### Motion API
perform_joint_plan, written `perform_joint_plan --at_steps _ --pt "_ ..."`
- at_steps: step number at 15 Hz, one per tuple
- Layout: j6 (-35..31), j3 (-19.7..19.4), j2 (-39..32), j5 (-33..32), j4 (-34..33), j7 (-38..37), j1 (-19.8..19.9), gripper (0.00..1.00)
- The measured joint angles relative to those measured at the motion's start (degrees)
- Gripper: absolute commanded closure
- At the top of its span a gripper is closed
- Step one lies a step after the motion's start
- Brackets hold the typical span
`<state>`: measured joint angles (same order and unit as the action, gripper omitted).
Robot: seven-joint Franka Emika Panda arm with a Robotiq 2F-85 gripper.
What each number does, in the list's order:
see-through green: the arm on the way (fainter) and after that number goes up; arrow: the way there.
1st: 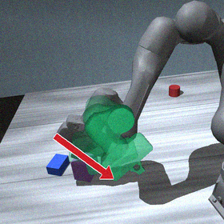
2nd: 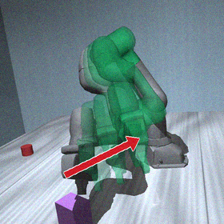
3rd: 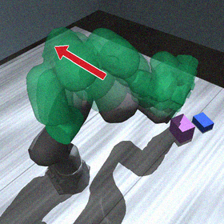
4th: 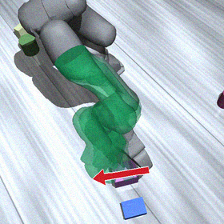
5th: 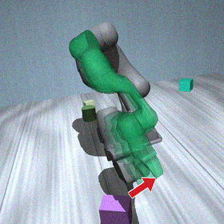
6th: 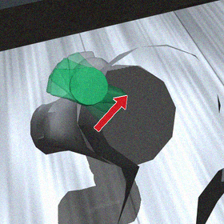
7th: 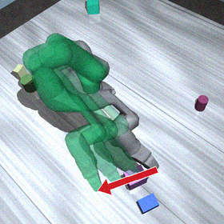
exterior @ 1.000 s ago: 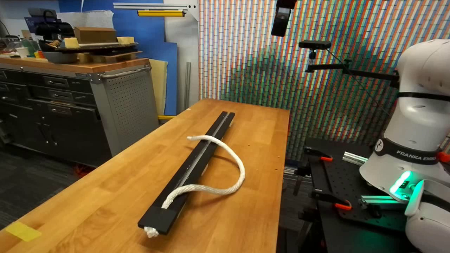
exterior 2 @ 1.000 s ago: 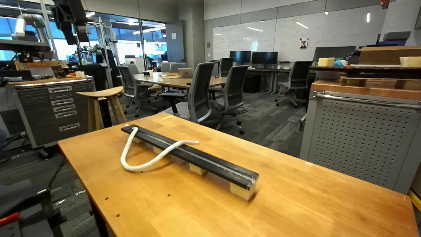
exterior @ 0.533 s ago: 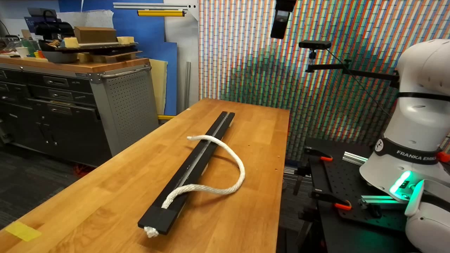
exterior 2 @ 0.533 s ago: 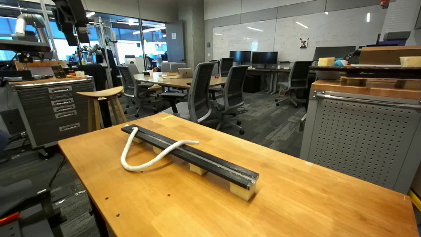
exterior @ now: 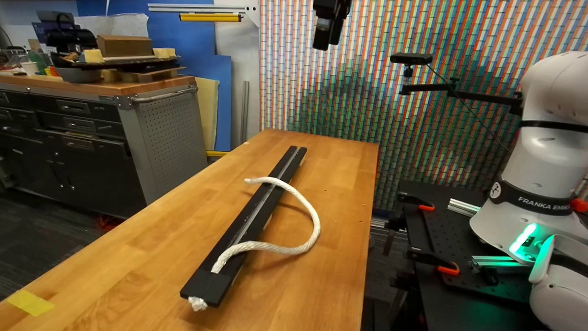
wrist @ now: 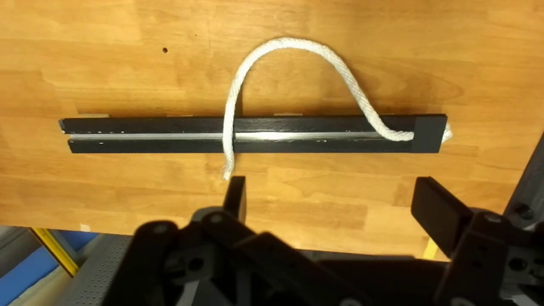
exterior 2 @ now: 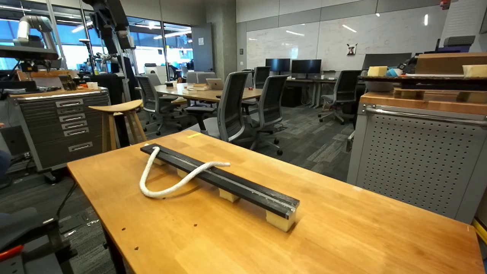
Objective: Put the white rope on the wooden board
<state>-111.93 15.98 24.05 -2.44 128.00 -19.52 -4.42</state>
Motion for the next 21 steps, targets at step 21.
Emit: perform_joint_plan --at_steps 21 --pt "-1.97 -9.21 -34.9 -9.69 -26.95 -6.15 1.75 0.0"
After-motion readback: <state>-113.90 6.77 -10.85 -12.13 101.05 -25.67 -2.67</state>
